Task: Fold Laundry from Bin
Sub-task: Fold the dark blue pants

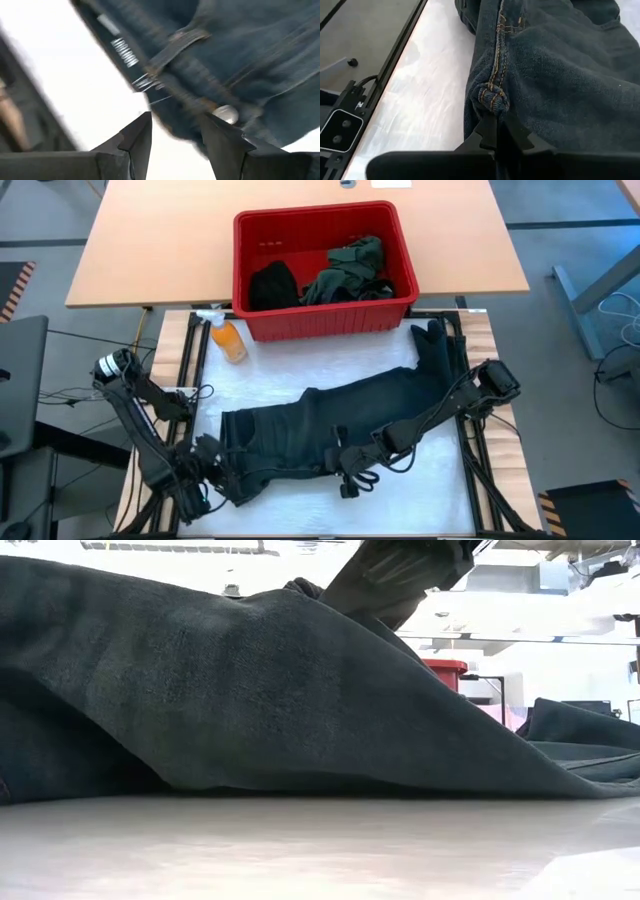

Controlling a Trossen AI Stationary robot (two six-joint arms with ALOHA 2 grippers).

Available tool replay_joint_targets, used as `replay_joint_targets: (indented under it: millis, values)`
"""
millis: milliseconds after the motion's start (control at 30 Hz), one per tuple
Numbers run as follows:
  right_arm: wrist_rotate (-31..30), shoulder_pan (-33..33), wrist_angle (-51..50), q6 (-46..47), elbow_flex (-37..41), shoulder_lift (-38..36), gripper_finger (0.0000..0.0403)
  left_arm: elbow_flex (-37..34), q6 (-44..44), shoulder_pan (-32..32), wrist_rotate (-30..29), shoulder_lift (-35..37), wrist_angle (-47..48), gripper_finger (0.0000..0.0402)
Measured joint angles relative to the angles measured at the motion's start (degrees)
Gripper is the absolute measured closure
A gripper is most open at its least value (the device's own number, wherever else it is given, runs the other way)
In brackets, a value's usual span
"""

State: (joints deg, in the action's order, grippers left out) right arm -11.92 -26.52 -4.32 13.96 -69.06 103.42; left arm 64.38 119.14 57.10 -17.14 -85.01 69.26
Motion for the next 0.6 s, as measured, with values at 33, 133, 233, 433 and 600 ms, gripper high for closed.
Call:
replay_joint_targets:
  millis: [33, 133, 233, 433, 600]
  values:
    - [0.0, 0.0, 0.0, 0.1, 0.0, 0.0, 0.0377, 0.0, 0.1, 0.0, 0.8, 0.0, 1.1, 0.0246]
    - [0.0, 0.0, 0.0, 0.1, 0.0, 0.0, 0.0378, 0.0, 1.4, 0.0, 0.9, 0.3, 1.7, 0.0246]
    - [0.0, 0.0, 0.0, 0.1, 0.0, 0.0, 0.0377, -0.5, 1.3, -0.1, -1.5, 1.1, -2.1, 0.0241]
    - [0.1, 0.1, 0.0, 0.1, 0.0, 0.0, 0.0377, -7.2, 0.8, -0.1, -2.2, 3.9, -9.0, 0.0199]
    - [1.0, 0.0, 0.0, 0.2, 0.0, 0.0, 0.0377, -13.1, 3.6, -0.3, -0.8, 7.9, -13.5, 0.0146]
